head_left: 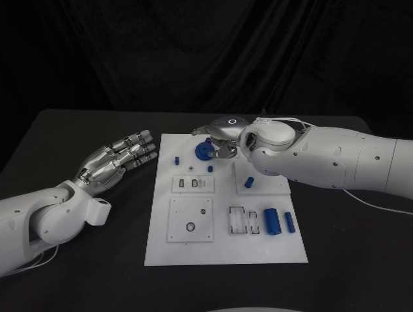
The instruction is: Assemble the parts on the task board
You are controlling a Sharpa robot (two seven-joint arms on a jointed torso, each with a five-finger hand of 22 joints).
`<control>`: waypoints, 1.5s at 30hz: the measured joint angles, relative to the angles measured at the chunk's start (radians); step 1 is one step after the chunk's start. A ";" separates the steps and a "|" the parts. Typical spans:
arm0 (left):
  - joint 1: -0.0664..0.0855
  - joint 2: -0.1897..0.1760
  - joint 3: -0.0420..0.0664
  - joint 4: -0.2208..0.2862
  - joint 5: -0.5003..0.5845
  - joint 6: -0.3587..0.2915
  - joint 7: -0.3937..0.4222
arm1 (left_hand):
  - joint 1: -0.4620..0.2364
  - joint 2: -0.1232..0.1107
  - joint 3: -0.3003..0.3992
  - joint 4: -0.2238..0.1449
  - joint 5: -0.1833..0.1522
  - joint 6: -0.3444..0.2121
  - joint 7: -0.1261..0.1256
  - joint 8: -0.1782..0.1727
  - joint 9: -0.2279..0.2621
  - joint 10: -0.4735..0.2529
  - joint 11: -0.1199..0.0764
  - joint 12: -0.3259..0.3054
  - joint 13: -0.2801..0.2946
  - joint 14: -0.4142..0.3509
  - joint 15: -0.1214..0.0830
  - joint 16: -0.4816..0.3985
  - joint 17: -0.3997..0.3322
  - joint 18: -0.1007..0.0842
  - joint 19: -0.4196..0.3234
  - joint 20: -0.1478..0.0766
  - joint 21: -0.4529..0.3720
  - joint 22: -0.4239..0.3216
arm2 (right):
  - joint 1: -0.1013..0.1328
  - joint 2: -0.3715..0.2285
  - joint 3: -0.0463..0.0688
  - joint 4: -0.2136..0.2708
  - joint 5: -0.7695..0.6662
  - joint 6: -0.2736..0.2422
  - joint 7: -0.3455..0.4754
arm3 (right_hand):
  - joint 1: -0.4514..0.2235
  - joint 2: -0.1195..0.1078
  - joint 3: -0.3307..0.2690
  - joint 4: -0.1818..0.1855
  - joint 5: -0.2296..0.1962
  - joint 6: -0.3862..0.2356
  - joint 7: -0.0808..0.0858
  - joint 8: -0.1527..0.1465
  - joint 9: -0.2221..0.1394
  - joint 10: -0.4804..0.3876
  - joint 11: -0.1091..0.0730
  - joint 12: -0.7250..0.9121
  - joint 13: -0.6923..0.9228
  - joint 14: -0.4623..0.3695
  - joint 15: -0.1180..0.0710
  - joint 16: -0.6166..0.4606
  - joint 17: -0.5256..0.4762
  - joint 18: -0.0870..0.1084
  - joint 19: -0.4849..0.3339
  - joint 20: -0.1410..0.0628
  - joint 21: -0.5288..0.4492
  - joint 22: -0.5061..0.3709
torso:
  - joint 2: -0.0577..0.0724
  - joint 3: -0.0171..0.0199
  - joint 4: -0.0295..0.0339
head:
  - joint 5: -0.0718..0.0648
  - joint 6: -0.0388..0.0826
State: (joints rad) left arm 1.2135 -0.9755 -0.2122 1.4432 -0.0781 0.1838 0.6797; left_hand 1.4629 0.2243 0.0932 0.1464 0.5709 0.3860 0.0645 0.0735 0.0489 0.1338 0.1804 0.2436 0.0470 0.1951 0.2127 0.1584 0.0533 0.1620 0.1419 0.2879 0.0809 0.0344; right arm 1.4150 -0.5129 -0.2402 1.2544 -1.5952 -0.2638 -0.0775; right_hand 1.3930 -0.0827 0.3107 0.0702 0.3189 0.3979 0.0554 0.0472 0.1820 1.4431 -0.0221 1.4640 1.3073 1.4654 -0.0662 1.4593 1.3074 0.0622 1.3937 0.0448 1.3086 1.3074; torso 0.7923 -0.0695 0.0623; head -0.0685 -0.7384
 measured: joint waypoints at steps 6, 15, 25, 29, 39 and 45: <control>0.000 0.000 0.000 -0.001 0.000 0.001 0.000 | 0.000 0.000 0.000 0.000 0.000 0.000 0.000 0.000 0.000 0.000 0.000 0.000 0.000 0.000 0.000 0.000 0.000 0.000 0.000 0.000 0.000 0.000 | 0.000 -0.004 0.000 -0.002 0.000 0.005 -0.001 | -0.005 -0.005 -0.004 0.004 -0.018 0.032 0.009 0.000 0.000 -0.005 0.003 -0.005 0.000 0.000 0.000 -0.004 0.001 0.000 0.000 0.000 -0.006 0.000 | 0.000 0.0000 0.0002 | 0.000 -0.002; -0.001 0.001 0.000 -0.004 0.000 0.002 0.000 | 0.000 0.000 0.000 0.000 0.000 0.000 0.000 0.000 0.000 0.000 0.000 0.000 0.000 0.000 0.000 0.000 0.000 0.000 0.000 0.000 0.000 0.000 | -0.001 -0.012 0.000 -0.005 0.000 0.020 -0.004 | -0.018 0.008 -0.021 0.021 -0.033 0.277 0.031 0.057 0.056 0.002 0.017 -0.005 0.000 0.001 0.001 -0.004 0.001 0.000 -0.004 0.004 -0.015 0.001 | 0.000 -0.0007 0.0005 | -0.001 -0.002; -0.001 0.000 0.000 -0.005 0.000 0.004 0.000 | -0.004 -0.004 0.004 -0.004 0.000 -0.004 0.004 0.000 0.000 -0.004 0.004 0.000 0.000 0.000 0.000 0.000 0.000 0.000 0.000 0.000 0.000 0.000 | -0.002 -0.031 0.001 -0.005 0.000 0.033 -0.009 | -0.030 0.009 -0.028 0.028 -0.033 0.400 0.040 0.093 0.077 0.011 0.026 0.006 0.000 0.000 0.007 -0.005 0.000 0.000 0.000 0.007 -0.020 0.001 | 0.000 -0.0010 0.0009 | -0.002 -0.001; -0.001 -0.001 0.000 -0.005 0.000 0.004 0.000 | -0.004 -0.004 0.004 -0.004 0.000 -0.004 0.004 0.000 0.000 -0.004 0.004 0.000 0.000 0.000 0.000 0.000 0.000 0.000 0.000 0.000 0.000 0.000 | -0.004 -0.045 0.000 0.000 0.000 0.034 -0.010 | -0.034 0.013 -0.031 0.031 -0.033 0.433 0.042 0.101 0.084 0.015 0.030 0.009 0.000 0.000 0.007 -0.009 0.000 0.000 0.004 0.011 -0.020 0.001 | 0.000 -0.0010 0.0004 | 0.001 -0.001; -0.002 -0.009 0.000 -0.003 0.000 0.005 0.000 | -0.008 0.000 0.007 -0.002 0.000 -0.004 0.004 0.000 0.000 -0.004 0.004 0.000 0.000 0.000 0.000 0.000 0.000 0.000 0.000 0.000 0.000 0.000 | -0.005 -0.107 0.000 0.029 0.000 0.021 -0.010 | -0.043 0.012 -0.040 0.040 -0.054 0.441 0.044 0.101 0.091 0.015 0.030 0.011 0.001 0.000 0.007 -0.009 0.000 0.000 0.004 0.011 -0.020 0.000 | 0.000 -0.0009 -0.0004 | 0.006 -0.003; -0.002 -0.015 0.000 -0.001 0.000 0.006 0.000 | -0.008 0.000 0.007 -0.002 0.000 -0.004 0.004 0.000 0.000 -0.004 0.004 0.000 0.000 0.000 0.000 0.000 0.000 0.000 0.000 0.000 0.000 0.000 | -0.001 -0.175 -0.001 0.084 0.000 -0.011 -0.010 | -0.053 0.013 -0.050 0.050 -0.068 0.441 0.044 0.101 0.092 0.015 0.030 0.011 0.001 0.000 0.007 -0.013 0.000 0.000 0.004 0.011 -0.020 0.000 | 0.000 -0.0008 0.0003 | 0.007 -0.002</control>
State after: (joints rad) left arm 1.2113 -0.9906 -0.2120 1.4425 -0.0782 0.1893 0.6798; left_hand 1.4547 0.2245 0.1000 0.1448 0.5709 0.3824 0.0682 0.0735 0.0489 0.1301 0.1840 0.2436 0.0473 0.1951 0.2127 0.1584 0.0535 0.1619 0.1419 0.2879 0.0809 0.0345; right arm 1.4140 -0.6877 -0.2409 1.3389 -1.5955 -0.2752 -0.0879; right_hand 1.3401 -0.0698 0.2608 0.1200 0.2509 0.8393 0.0994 0.1482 0.2742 1.4576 0.0075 1.4754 1.3080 1.4652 -0.0588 1.4466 1.3077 0.0621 1.3973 0.0556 1.2884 1.3077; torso 0.7927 -0.0703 0.0626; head -0.0619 -0.7406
